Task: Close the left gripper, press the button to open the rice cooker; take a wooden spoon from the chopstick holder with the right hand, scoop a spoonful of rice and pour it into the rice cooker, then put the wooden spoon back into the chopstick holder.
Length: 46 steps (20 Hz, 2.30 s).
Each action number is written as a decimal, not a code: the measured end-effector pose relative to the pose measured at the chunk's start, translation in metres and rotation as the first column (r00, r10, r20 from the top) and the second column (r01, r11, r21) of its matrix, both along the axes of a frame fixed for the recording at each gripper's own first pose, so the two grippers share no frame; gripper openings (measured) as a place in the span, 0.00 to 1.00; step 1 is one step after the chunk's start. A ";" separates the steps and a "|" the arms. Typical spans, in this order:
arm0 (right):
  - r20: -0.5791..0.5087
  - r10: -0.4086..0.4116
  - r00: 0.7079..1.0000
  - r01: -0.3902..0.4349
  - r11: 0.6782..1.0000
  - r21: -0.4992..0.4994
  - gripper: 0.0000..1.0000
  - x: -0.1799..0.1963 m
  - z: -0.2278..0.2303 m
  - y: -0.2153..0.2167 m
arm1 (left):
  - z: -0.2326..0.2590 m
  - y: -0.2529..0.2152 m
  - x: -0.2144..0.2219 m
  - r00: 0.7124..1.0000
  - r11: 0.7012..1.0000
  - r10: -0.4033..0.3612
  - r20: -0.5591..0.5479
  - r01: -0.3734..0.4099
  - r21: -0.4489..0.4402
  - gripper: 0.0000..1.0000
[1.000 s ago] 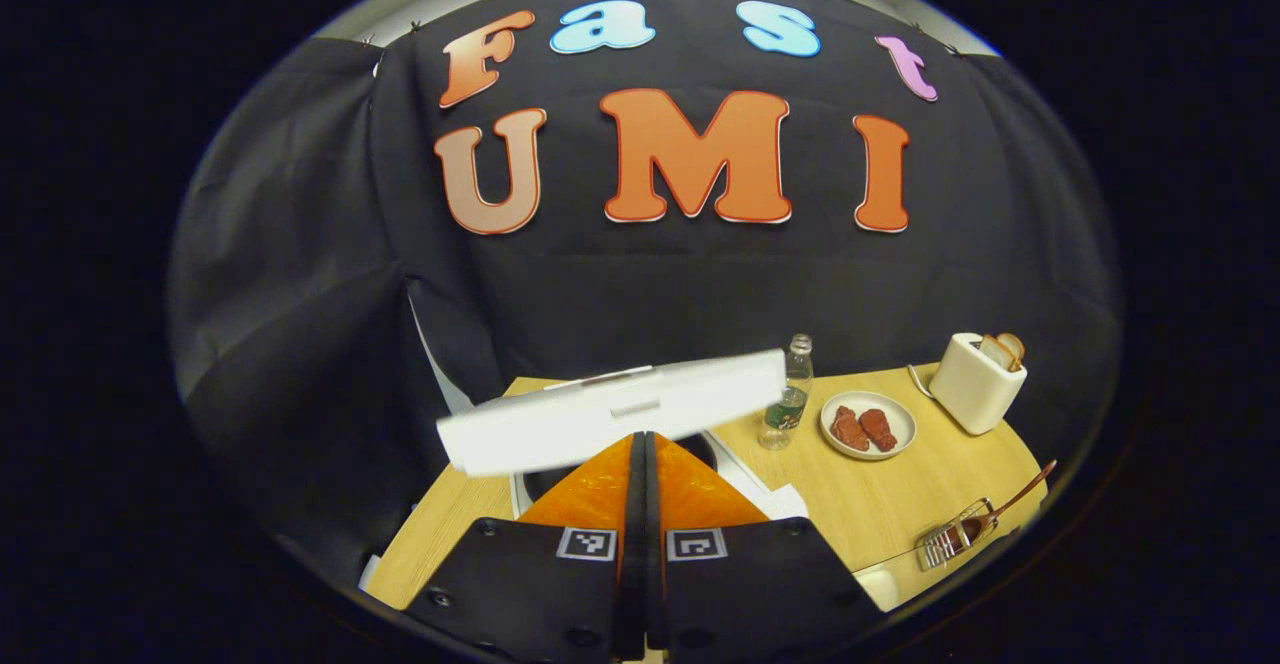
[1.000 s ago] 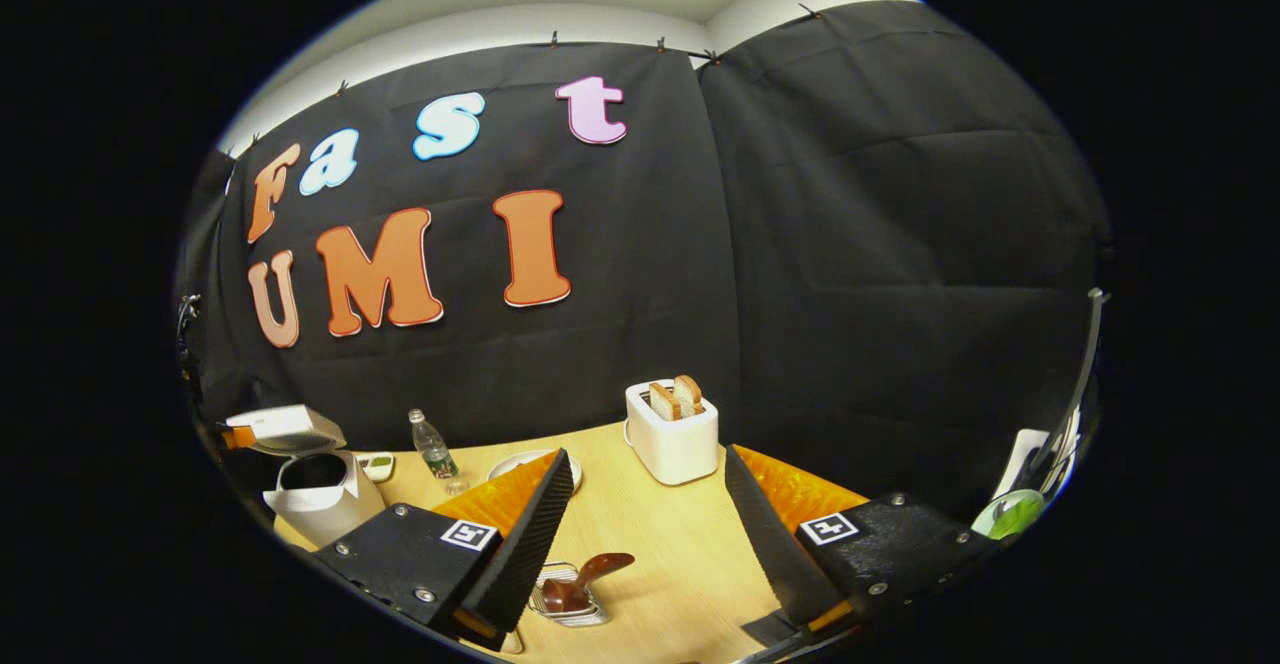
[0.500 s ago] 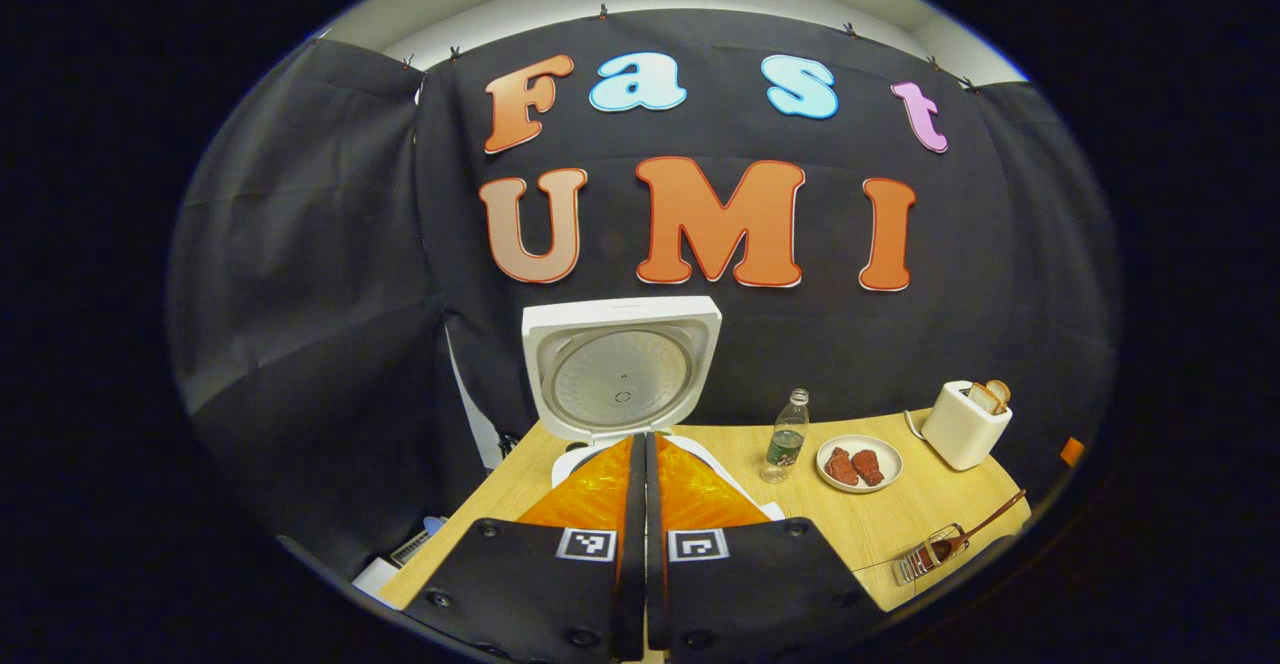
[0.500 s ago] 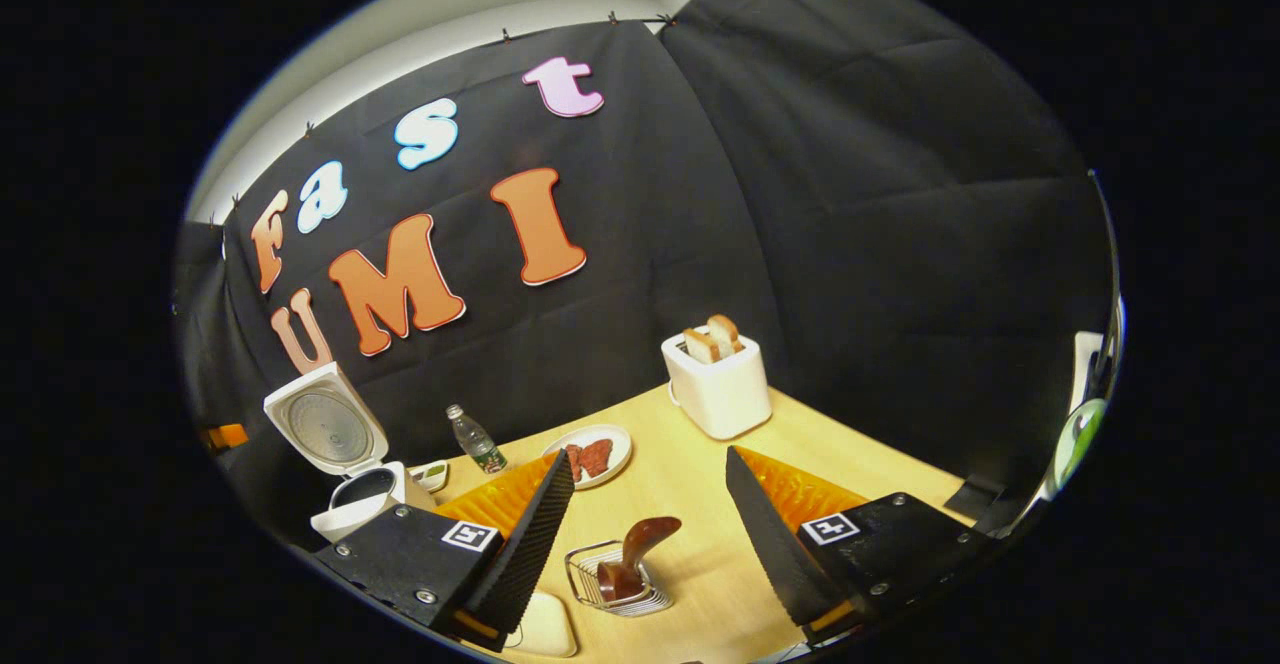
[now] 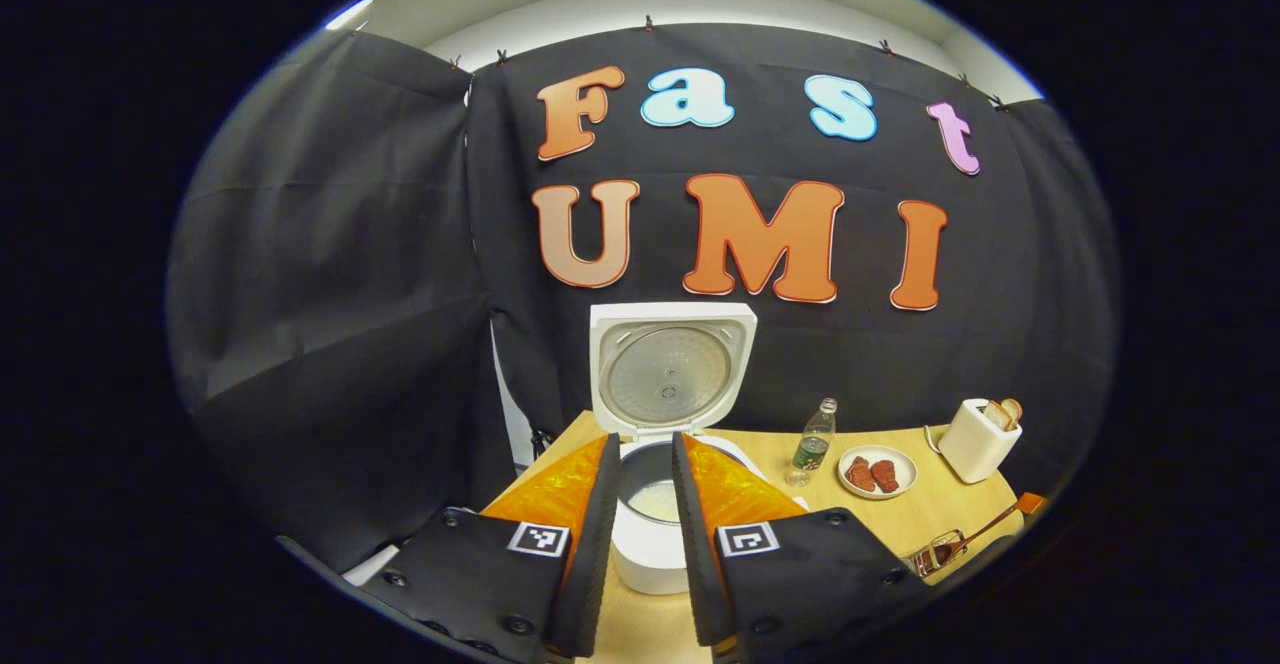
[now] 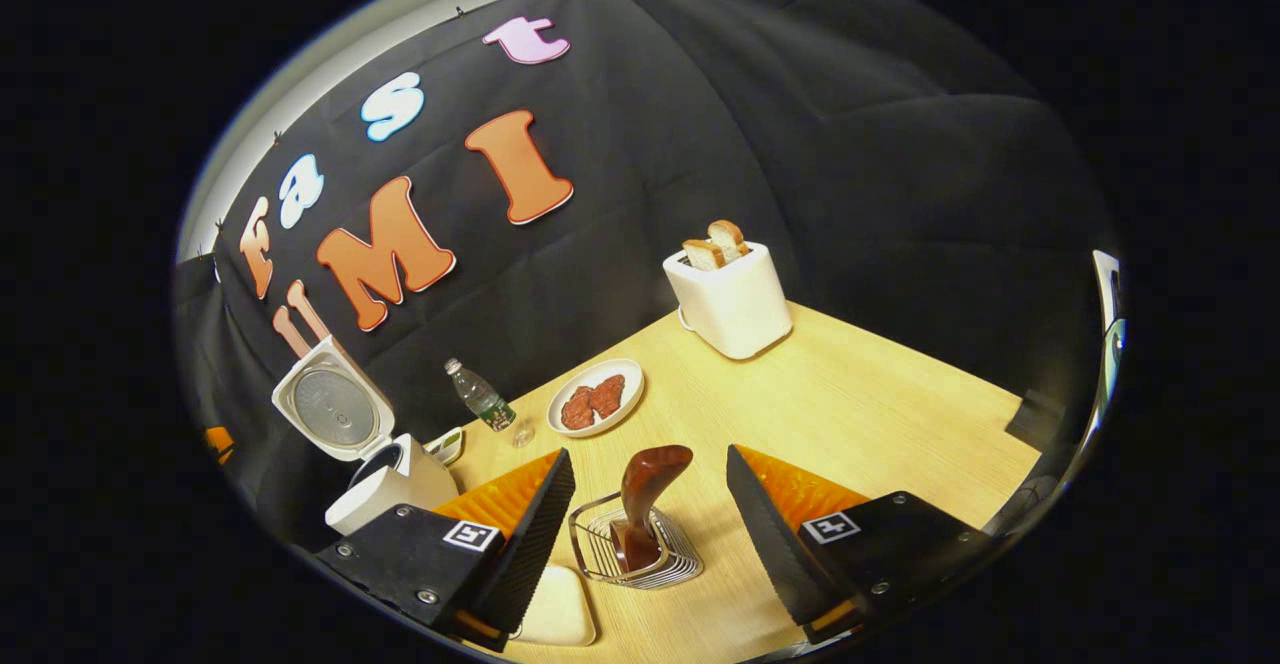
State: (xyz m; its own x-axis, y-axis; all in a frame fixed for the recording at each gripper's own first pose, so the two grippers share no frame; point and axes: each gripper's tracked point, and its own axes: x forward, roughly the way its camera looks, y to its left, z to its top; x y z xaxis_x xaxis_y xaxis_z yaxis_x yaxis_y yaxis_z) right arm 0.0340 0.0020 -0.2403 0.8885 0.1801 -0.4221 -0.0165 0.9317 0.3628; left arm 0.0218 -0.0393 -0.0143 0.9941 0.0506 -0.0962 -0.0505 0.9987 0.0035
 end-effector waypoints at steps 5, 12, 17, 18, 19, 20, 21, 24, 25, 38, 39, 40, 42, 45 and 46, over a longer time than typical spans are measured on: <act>-0.032 0.031 0.999 -0.030 0.999 0.038 0.83 0.009 -0.014 0.012 | 0.006 0.020 -0.018 0.999 0.998 0.047 0.021 -0.048 0.028 0.69; -0.052 0.043 0.998 -0.040 0.998 0.051 0.51 0.016 -0.018 0.018 | 0.006 0.046 -0.025 0.997 0.997 0.076 0.018 -0.076 0.020 0.84; -0.031 0.092 0.995 -0.091 0.995 0.045 0.26 0.011 -0.011 0.034 | -0.001 0.058 -0.025 0.997 0.997 0.079 0.008 -0.079 0.012 1.00; -0.024 0.095 0.995 -0.094 0.995 0.026 0.24 0.011 -0.010 0.037 | -0.002 0.059 -0.025 0.997 0.997 0.079 0.007 -0.079 0.014 1.00; -0.018 0.094 0.995 -0.094 0.996 0.006 0.22 0.011 -0.010 0.040 | -0.001 0.062 -0.024 0.997 0.997 0.078 0.009 -0.078 0.015 1.00; -0.015 0.095 0.995 -0.096 0.995 -0.013 0.20 0.012 -0.009 0.043 | 0.000 0.064 -0.025 0.997 0.997 0.075 0.011 -0.075 0.012 1.00; -0.009 0.097 0.995 -0.097 0.995 -0.030 0.17 0.010 -0.007 0.044 | 0.002 0.066 -0.024 0.997 0.997 0.072 0.015 -0.072 0.009 1.00; 0.027 0.084 0.996 -0.082 0.994 -0.078 0.13 0.007 0.013 0.048 | 0.007 0.076 -0.021 0.997 0.997 0.075 0.028 -0.075 0.006 1.00; 0.043 0.081 0.996 -0.077 0.994 -0.082 0.13 0.003 0.023 0.051 | 0.008 0.077 -0.020 0.997 0.998 0.069 0.030 -0.069 0.001 1.00; 0.208 0.239 0.948 -0.218 0.969 -0.120 0.13 -0.072 0.110 0.157 | 0.001 0.086 -0.005 1.000 1.000 -0.020 0.003 0.020 -0.012 1.00; 0.209 0.257 0.943 -0.236 0.964 -0.121 0.13 -0.076 0.108 0.166 | 0.000 0.087 -0.004 1.000 1.000 -0.025 0.001 0.025 -0.014 1.00; 0.206 0.276 0.939 -0.253 0.958 -0.133 0.13 -0.079 0.103 0.176 | -0.001 0.088 -0.004 1.000 0.999 -0.030 -0.002 0.030 -0.016 1.00; 0.184 0.309 0.933 -0.276 0.943 -0.186 0.13 -0.083 0.083 0.188 | -0.001 0.090 -0.004 0.999 0.999 -0.033 -0.002 0.033 -0.018 1.00; 0.139 0.336 0.932 -0.297 0.924 -0.239 0.13 -0.087 0.044 0.200 | -0.003 0.096 -0.003 1.000 1.000 -0.027 -0.001 0.027 -0.015 1.00; 0.112 0.339 0.934 -0.301 0.918 -0.259 0.13 -0.087 0.027 0.201 | -0.004 0.098 -0.004 1.000 1.000 -0.025 -0.004 0.025 -0.011 1.00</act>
State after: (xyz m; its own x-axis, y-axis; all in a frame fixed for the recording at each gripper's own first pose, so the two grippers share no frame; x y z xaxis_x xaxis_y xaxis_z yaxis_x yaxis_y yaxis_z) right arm -0.0531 0.2029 -0.2130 0.8563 0.3781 -0.3517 -0.3656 0.9249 0.1044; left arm 0.0181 0.0584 -0.0186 0.9947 0.0241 -0.1004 -0.0250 0.9997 -0.0078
